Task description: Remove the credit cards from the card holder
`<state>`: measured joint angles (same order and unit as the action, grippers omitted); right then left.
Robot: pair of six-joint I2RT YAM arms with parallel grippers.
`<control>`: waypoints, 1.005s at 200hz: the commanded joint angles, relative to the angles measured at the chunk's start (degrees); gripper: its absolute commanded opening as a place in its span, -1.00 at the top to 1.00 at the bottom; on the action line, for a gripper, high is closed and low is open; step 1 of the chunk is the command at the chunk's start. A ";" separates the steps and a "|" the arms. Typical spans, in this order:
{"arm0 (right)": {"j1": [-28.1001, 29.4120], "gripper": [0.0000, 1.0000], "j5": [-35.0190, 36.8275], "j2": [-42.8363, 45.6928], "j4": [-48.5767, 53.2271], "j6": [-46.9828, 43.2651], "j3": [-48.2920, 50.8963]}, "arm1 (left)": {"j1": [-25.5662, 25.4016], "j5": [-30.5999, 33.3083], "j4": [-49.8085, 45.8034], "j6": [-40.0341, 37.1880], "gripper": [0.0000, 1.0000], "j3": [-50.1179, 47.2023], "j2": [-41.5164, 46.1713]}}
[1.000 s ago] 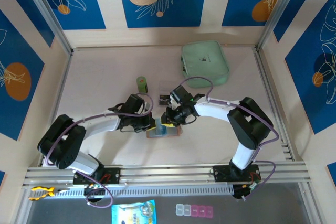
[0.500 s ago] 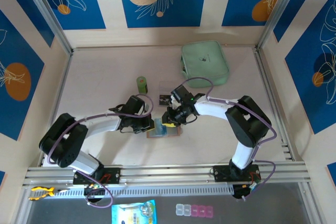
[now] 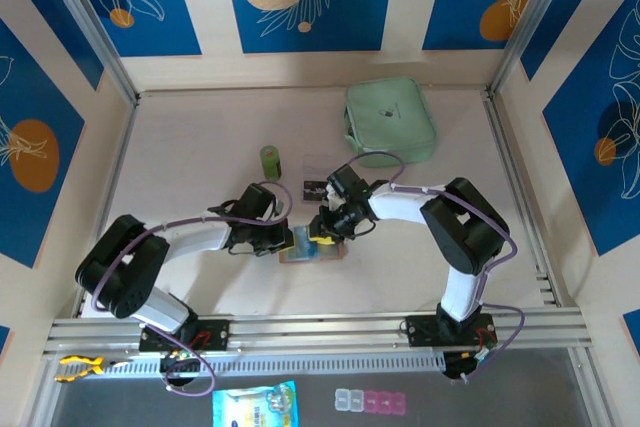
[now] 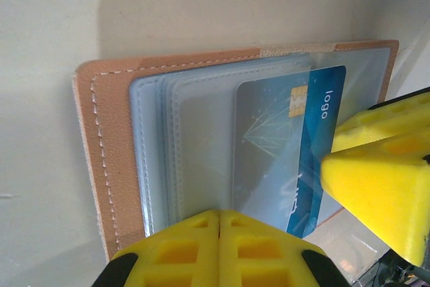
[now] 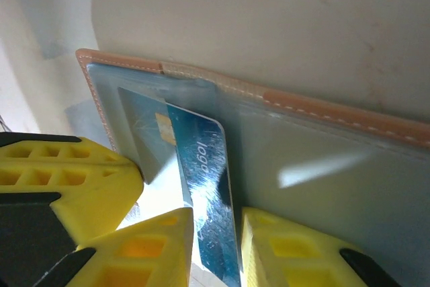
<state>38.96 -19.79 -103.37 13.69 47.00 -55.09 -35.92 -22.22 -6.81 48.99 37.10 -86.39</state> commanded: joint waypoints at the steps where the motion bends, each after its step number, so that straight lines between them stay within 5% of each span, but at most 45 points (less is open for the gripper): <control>1: -0.38 0.48 -2.87 -0.84 -1.79 0.19 1.43 | -0.21 1.21 -2.72 -1.00 0.99 -1.51 -1.35; 131: -1.52 0.76 -6.23 1.88 -8.46 1.61 5.73 | -0.28 1.85 -4.00 -1.00 0.99 -0.90 -0.71; 201: -2.99 0.85 -2.61 5.64 -3.11 -1.90 6.61 | -0.22 2.04 -4.92 -1.42 0.99 0.06 -0.44</control>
<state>36.77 -24.38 -100.01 6.00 47.55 -49.01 -35.92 -22.20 -6.90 48.97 37.12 -86.39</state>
